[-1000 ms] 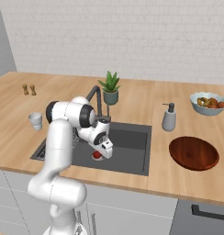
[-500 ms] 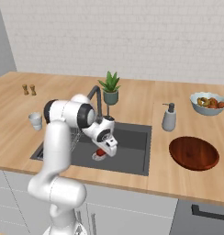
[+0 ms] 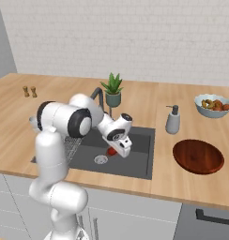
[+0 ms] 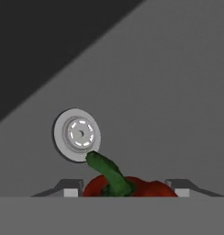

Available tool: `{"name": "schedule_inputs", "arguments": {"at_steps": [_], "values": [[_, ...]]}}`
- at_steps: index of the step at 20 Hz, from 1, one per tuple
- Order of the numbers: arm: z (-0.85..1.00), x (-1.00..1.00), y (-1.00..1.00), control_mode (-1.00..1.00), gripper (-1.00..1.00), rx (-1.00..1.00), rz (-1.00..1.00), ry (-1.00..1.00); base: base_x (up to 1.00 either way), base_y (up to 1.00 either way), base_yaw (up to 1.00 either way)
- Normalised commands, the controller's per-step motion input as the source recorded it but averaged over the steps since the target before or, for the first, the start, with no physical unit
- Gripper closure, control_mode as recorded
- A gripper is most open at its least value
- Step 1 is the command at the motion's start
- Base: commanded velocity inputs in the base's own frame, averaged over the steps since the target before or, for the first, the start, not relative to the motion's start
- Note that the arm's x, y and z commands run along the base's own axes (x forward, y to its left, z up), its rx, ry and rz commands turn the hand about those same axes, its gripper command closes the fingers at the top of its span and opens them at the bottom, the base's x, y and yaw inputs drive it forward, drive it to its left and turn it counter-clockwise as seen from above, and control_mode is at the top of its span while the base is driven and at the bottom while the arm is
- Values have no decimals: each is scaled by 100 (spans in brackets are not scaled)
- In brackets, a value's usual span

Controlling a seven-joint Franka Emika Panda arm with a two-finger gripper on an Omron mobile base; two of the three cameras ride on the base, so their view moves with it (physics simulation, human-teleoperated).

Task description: Pick the bell pepper from the sink and place it in the bowl. Then pick the bowl and place it in the microwave. Then close the microwave door and press the start button.

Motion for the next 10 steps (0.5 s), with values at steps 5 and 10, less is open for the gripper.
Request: {"name": "schedule_inputs", "arguments": {"at_steps": [5, 10], "values": [[100, -61, -26, -100, 100, 4, 0, -18, 0, 0, 0], [100, -59, -26, -100, 100, 0, 0, -15, 0, 0, 0]]}}
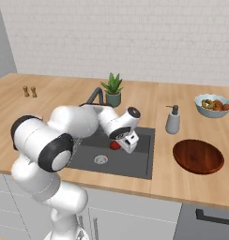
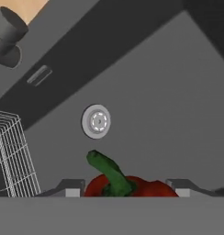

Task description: Pick the bell pepper from the sink and place it in the bowl. Then pick the bowl and place it in the microwave. Then close the microwave door and press the start button.

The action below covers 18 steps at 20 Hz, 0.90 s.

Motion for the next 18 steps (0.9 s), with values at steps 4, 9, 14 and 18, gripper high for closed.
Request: {"name": "schedule_inputs", "arguments": {"at_steps": [4, 9, 14, 18], "values": [[100, -58, -38, -100, 100, -6, -1, -5, 0, 0, 0], [77, -49, -35, -100, 100, -23, -1, 0, 0, 0, 0], [55, -25, -30, -100, 100, -31, -1, 4, 0, 0, 0], [41, -2, -46, -100, 100, -21, -10, 6, 0, 0, 0]]}}
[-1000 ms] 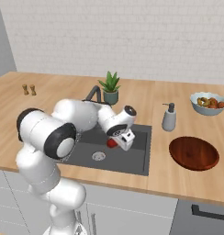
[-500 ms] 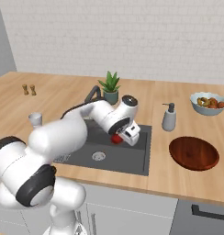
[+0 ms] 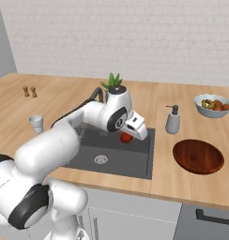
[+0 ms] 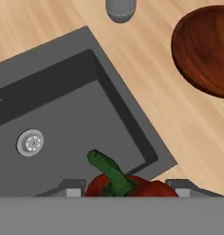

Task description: Pick the bell pepper from the sink and place it in the bowl. Then pick the bowl and place it in the microwave. Then close the microwave door and press the start button.

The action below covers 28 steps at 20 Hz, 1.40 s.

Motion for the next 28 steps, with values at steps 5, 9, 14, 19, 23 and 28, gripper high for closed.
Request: {"name": "schedule_inputs", "arguments": {"at_steps": [5, 9, 14, 19, 23, 28], "values": [[27, 0, -62, -100, 100, -5, -8, 12, 0, 0, 0], [2, 0, -78, -100, 100, 0, -3, 9, 0, 0, 0], [0, 3, -73, -100, 100, 0, -1, 6, 0, 0, 0], [0, 0, -54, -100, 100, 0, -1, 0, 0, 0, 0], [-6, 1, -37, -100, 100, 0, 0, 0, 0, 0, 0], [-18, 5, -28, -100, 100, 0, -1, 0, 0, 0, 0]]}}
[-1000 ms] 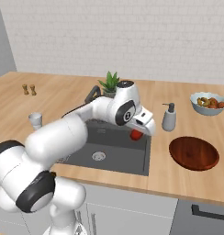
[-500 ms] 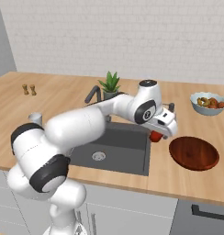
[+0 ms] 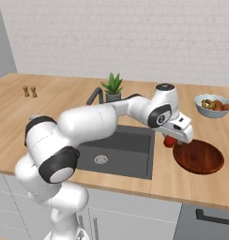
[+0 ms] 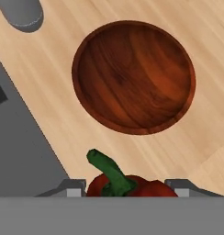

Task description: Pick the bell pepper from the sink and place it in the bowl. Then pick the bowl and place it in the microwave. Then close the microwave door and press the start button.

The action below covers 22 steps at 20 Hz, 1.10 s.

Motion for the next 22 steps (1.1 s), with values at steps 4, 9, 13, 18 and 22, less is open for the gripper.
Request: {"name": "schedule_inputs", "arguments": {"at_steps": [4, 9, 13, 18, 22], "values": [[-12, 16, -24, -100, 100, 0, 0, 0, 0, 0, 0], [-22, 28, -18, -100, 100, 3, 0, 0, 0, 0, 0], [-23, 18, -14, -100, 100, 5, 0, -5, 0, 0, 0], [-17, 13, -16, -100, 100, 5, 0, -8, 0, 0, 0], [-29, 20, -8, -100, 100, 1, -1, -4, 0, 0, 0]]}}
